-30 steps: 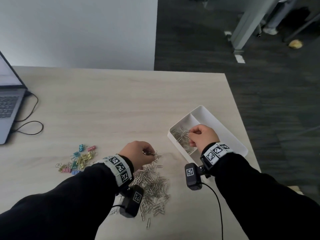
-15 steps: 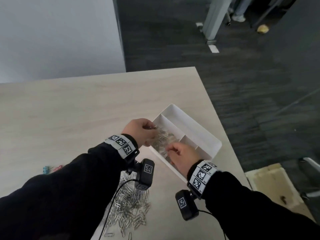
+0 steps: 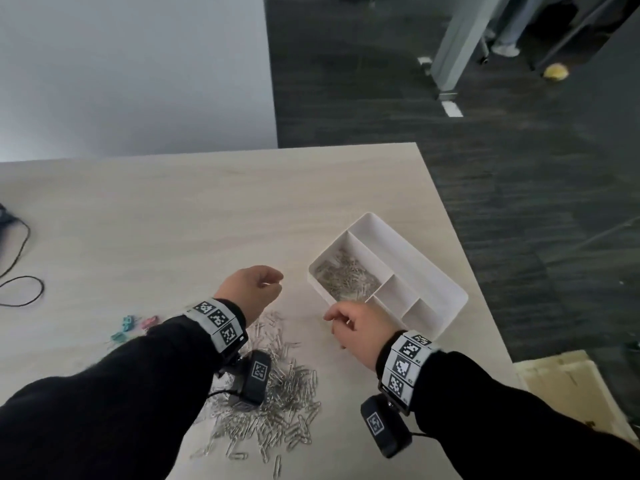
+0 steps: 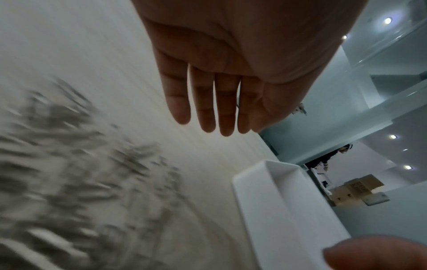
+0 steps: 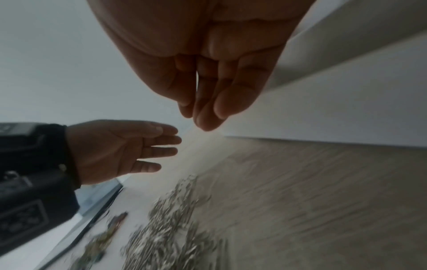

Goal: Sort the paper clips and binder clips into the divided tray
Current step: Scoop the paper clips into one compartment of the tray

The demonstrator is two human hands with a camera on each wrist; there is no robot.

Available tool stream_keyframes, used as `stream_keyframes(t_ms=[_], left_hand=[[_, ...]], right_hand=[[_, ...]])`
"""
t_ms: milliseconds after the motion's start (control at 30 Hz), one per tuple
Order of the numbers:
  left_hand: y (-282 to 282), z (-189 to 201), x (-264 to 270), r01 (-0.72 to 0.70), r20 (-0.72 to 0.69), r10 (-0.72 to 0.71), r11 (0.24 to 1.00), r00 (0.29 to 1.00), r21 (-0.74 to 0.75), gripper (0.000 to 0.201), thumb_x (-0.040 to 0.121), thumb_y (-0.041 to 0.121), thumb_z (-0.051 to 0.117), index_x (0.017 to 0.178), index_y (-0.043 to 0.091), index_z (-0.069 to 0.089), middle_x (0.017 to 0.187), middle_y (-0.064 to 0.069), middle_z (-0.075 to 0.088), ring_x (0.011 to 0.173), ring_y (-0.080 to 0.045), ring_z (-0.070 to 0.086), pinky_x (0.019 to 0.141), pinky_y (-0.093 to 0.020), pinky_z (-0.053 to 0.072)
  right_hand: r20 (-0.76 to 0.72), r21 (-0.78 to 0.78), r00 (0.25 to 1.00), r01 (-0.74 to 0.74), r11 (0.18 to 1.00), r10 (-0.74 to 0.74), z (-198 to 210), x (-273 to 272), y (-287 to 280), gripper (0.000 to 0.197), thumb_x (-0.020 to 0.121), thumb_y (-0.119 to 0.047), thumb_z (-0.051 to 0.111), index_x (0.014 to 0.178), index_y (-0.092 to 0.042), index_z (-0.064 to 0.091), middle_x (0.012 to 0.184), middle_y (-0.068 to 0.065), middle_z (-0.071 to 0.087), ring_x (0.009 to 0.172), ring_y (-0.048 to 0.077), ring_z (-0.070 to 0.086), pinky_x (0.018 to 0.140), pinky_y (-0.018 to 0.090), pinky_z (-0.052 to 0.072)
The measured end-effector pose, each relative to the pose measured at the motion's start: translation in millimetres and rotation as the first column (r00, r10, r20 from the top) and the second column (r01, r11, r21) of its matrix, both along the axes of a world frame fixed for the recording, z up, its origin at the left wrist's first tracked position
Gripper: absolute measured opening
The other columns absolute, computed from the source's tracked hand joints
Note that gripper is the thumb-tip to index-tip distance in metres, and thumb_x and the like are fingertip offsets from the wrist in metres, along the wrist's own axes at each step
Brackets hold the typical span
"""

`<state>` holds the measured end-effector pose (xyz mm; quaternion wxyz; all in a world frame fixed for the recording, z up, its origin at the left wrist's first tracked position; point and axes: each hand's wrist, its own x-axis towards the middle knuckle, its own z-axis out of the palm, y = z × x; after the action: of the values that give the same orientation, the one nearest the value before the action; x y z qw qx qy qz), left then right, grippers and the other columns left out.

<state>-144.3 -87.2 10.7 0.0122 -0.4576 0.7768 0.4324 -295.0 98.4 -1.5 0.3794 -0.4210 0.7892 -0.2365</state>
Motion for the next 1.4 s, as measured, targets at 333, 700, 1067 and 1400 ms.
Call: stream_keyframes(t_ms=[333, 700, 1067, 1400], left_hand=[[-6, -16, 91, 0.262, 0.380, -0.208, 0.960, 0.901, -0.096, 0.059, 0.096, 0.021, 0.046, 0.152, 0.018, 0.029, 0.160, 0.002, 0.025, 0.146, -0.016, 0.024, 0.119, -0.029, 0.017], [38, -30, 120, 0.435, 0.232, -0.397, 0.888, 0.888, -0.148, 0.072, 0.086, 0.040, 0.058, 0.150, 0.031, 0.027, 0.158, 0.010, 0.025, 0.144, -0.014, 0.026, 0.119, -0.034, 0.025], [49, -37, 121, 0.464, 0.394, -0.382, 0.876, 0.836, -0.135, 0.081, 0.069, 0.052, 0.073, 0.134, 0.047, 0.026, 0.123, -0.001, 0.036, 0.100, -0.025, 0.058, 0.078, -0.040, 0.057], [45, -42, 109, 0.378, 0.271, -0.355, 0.925, 0.895, -0.036, 0.026, 0.082, 0.027, 0.065, 0.108, 0.029, 0.063, 0.113, 0.002, 0.052, 0.099, -0.020, 0.059, 0.086, -0.031, 0.050]], right_hand=[[-0.244, 0.296, 0.888, -0.315, 0.902, 0.390, -14, 45, -40, 0.057, 0.086, -0.040, 0.050, 0.141, -0.029, 0.040, 0.141, -0.003, 0.038, 0.122, 0.022, 0.049, 0.107, 0.036, 0.039], [-0.244, 0.355, 0.724, -0.553, 0.754, 0.646, -29, 87, -41, 0.098, 0.074, -0.067, 0.063, 0.150, -0.029, 0.015, 0.136, -0.003, 0.025, 0.119, 0.021, 0.041, 0.100, 0.037, 0.044], [-0.206, 0.293, 0.820, -0.469, 0.833, 0.534, -35, 112, -44, 0.056, 0.085, -0.034, 0.063, 0.135, -0.030, 0.039, 0.121, 0.001, 0.038, 0.092, 0.025, 0.058, 0.083, 0.036, 0.051], [-0.112, 0.215, 0.930, -0.322, 0.922, 0.351, -38, 106, -42, 0.019, 0.079, -0.012, 0.061, 0.096, -0.020, 0.062, 0.097, 0.001, 0.054, 0.092, 0.023, 0.053, 0.078, 0.027, 0.038]])
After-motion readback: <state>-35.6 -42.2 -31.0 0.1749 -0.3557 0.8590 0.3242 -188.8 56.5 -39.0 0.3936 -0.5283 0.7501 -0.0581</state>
